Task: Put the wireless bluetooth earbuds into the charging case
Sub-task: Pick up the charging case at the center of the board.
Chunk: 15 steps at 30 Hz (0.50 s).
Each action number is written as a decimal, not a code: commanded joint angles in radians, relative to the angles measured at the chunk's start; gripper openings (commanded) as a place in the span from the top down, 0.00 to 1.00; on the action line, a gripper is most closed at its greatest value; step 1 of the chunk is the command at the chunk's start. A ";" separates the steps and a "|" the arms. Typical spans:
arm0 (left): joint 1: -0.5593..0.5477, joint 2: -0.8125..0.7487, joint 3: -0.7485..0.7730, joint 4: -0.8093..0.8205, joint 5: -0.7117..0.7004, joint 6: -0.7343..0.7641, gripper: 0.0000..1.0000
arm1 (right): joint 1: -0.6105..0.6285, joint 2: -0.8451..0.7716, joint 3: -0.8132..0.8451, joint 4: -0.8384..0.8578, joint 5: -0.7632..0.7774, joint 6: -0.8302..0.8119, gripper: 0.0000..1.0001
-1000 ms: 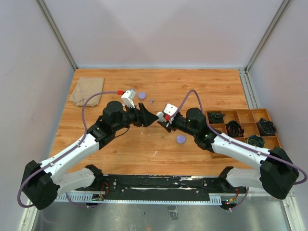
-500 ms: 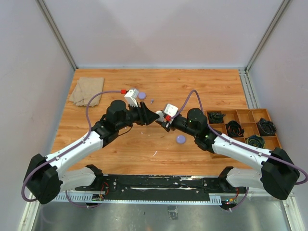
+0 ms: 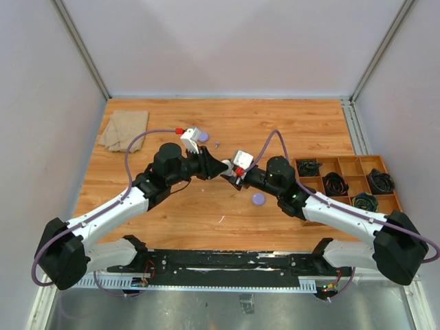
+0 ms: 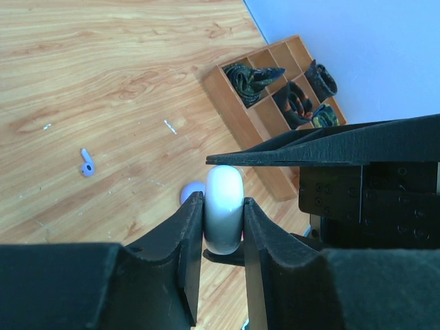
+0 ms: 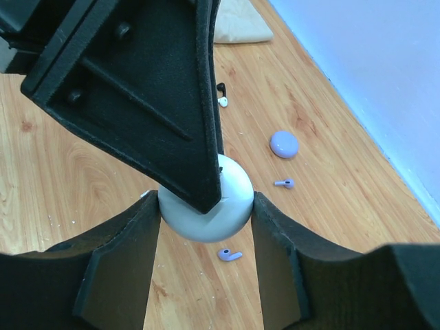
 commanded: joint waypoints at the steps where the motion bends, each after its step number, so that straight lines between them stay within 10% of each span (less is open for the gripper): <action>1: -0.008 -0.021 0.035 -0.020 -0.001 0.061 0.80 | 0.014 -0.036 -0.023 0.049 -0.025 0.007 0.47; 15: -0.008 -0.099 0.148 -0.208 0.128 0.357 0.95 | -0.114 -0.151 -0.042 -0.003 -0.322 0.112 0.28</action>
